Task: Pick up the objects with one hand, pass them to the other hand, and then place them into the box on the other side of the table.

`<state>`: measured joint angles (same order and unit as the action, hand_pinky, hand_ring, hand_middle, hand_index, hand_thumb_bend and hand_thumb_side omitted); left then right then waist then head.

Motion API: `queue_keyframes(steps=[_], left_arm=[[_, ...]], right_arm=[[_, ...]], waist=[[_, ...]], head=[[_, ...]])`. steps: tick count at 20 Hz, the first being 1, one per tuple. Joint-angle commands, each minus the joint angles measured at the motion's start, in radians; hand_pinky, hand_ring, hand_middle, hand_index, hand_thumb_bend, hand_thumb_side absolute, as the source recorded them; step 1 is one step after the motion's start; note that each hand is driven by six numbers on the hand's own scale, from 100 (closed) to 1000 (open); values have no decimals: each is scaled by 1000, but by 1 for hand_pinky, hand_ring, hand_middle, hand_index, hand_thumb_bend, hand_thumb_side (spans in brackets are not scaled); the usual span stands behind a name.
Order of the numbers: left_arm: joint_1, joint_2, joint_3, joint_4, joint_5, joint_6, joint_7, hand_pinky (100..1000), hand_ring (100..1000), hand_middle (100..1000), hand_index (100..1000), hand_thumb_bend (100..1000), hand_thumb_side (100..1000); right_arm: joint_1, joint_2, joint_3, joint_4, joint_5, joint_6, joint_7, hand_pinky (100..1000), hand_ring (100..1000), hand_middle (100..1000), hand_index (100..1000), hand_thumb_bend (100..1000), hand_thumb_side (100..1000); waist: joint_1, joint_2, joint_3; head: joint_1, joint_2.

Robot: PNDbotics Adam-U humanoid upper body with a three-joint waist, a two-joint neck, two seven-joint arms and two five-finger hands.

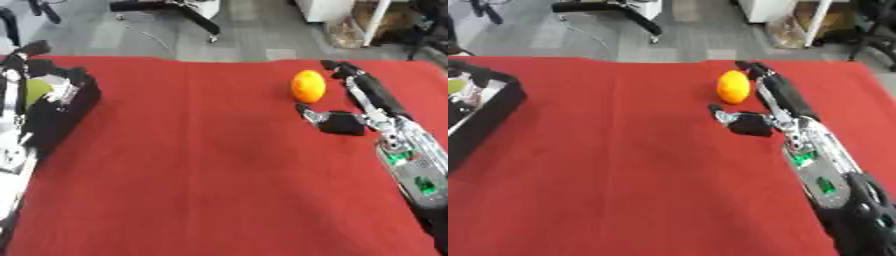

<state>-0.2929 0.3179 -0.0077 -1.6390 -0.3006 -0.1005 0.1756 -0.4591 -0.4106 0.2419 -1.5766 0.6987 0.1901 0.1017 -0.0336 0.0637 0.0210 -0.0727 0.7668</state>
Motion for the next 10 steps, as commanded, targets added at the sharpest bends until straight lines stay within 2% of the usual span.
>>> queue_keyframes(steps=[1, 2, 3, 4, 6, 8, 10], left_arm=[[25, -51, -28, -90, 42, 4, -53, 755, 734, 766, 870, 596, 711], [36, -66, -34, -105, 49, 15, -81, 755, 733, 766, 868, 594, 713], [44, -77, -38, -117, 54, 24, -107, 755, 733, 765, 867, 633, 677], [50, -85, -41, -125, 59, 29, -127, 755, 733, 765, 866, 591, 716], [60, -97, -46, -134, 63, 35, -151, 754, 733, 764, 864, 587, 718], [66, -105, -49, -137, 63, 37, -161, 754, 732, 764, 862, 586, 719], [73, -111, -51, -137, 62, 37, -167, 754, 732, 764, 861, 584, 721]], right_arm=[[-35, -42, -38, 79, 41, 8, -3, 829, 828, 896, 958, 403, 492], [-48, -46, -45, 132, 53, -2, -15, 832, 831, 898, 960, 402, 493], [-59, -50, -51, 181, 63, -12, -27, 835, 833, 897, 960, 330, 455], [-68, -56, -57, 222, 74, -21, -36, 839, 835, 898, 959, 401, 492], [-80, -69, -66, 285, 110, -20, -38, 850, 842, 897, 960, 397, 493], [-89, -74, -78, 328, 152, 7, -36, 853, 840, 891, 956, 398, 488], [-97, -73, -92, 372, 191, 62, -41, 850, 839, 889, 955, 401, 488]], waist=[[-13, -4, 2], [-14, -4, 3], [-15, -3, 5], [-15, -3, 6], [-15, -3, 10], [-15, -3, 12], [-14, -3, 14]], head=[[-52, 3], [-60, 3], [-67, 3], [-73, 3], [-84, 3], [-91, 3], [-98, 3]])
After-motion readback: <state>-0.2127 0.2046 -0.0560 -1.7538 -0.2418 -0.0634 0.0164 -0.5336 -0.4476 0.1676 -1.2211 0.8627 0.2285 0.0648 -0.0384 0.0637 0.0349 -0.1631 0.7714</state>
